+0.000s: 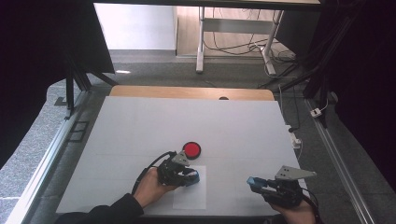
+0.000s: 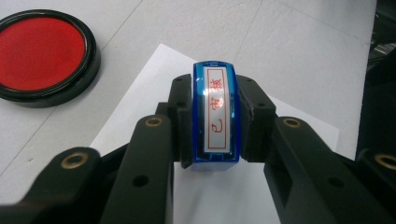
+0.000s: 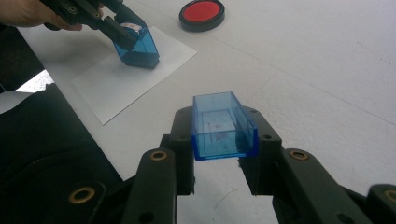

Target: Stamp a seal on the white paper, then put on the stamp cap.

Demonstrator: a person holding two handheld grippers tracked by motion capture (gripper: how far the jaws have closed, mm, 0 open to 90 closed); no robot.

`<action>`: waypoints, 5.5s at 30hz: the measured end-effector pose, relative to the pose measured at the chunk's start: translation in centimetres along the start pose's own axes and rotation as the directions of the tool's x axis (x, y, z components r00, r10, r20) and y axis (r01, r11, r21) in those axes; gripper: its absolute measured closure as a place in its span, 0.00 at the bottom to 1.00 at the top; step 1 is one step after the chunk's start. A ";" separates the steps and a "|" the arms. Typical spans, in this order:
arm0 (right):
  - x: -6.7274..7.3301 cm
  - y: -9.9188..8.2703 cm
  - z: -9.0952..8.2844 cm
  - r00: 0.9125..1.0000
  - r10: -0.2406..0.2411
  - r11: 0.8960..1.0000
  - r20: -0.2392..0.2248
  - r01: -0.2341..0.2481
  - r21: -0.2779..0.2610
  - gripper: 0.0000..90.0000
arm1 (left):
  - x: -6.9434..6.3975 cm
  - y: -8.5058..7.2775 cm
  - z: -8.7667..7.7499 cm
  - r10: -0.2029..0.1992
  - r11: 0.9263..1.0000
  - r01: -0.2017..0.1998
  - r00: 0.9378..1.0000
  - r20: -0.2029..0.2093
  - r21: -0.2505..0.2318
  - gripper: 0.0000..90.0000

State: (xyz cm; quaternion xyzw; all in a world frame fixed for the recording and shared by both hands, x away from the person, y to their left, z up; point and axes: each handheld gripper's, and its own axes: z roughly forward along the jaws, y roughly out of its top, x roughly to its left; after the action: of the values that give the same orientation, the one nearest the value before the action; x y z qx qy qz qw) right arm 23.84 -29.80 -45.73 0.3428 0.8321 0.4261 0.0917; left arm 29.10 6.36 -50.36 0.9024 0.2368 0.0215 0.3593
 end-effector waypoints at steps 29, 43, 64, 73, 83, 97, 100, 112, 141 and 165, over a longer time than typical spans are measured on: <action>0.0 0.0 0.0 1.000 0.001 1.000 -0.001 -0.001 -0.003 0.76 | 0.5 0.4 -2.2 -0.042 0.996 0.043 0.999 0.023 -0.072 0.78; -0.1 0.0 -0.1 1.000 0.003 1.000 0.000 -0.003 -0.003 0.76 | 0.4 1.0 -4.8 -0.019 0.991 0.023 0.999 0.033 -0.132 0.78; -0.1 0.0 0.0 1.000 0.003 1.000 -0.002 -0.003 -0.003 0.76 | 0.6 1.4 -8.9 0.005 0.967 0.013 0.998 0.070 -0.253 0.78; -0.1 0.0 0.0 1.000 0.000 1.000 -0.005 0.000 -0.004 0.76 | 0.1 1.6 -10.2 0.030 0.954 -0.002 0.996 0.086 -0.300 0.78; 0.0 0.0 -0.1 1.000 0.008 1.000 0.000 -0.008 -0.009 0.76 | 0.1 1.6 -10.1 0.039 0.955 -0.009 0.995 0.096 -0.296 0.78; 1.0 1.2 0.3 0.995 -0.059 0.997 -0.079 0.055 -0.051 0.76 | 0.3 1.7 -10.2 0.040 0.955 -0.005 0.993 0.113 -0.296 0.78; 1.1 1.7 0.6 0.992 -0.068 0.996 -0.108 0.062 -0.058 0.76 | 0.3 1.7 -10.3 0.044 0.954 -0.009 0.993 0.113 -0.298 0.78; 2.2 3.5 2.4 0.973 -0.118 0.992 -0.200 0.107 -0.063 0.76 | 0.4 1.8 -10.3 0.064 0.954 -0.020 0.989 0.137 -0.299 0.78; 4.7 7.2 8.5 0.891 -0.229 0.973 -0.392 0.209 -0.094 0.76 | 0.3 1.9 -11.0 0.154 0.944 -0.092 0.972 0.179 -0.316 0.78; 6.8 8.3 11.6 0.816 -0.275 0.961 -0.509 0.253 -0.113 0.76 | -0.3 2.0 -10.5 0.275 0.917 -0.182 0.933 0.233 -0.354 0.78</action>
State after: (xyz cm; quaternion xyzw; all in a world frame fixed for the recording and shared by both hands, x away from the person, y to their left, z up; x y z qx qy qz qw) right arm 27.97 -14.59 -45.55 0.0943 0.8564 0.5025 -0.0716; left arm 27.42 11.67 -41.25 0.8459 0.0691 -0.0244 0.5283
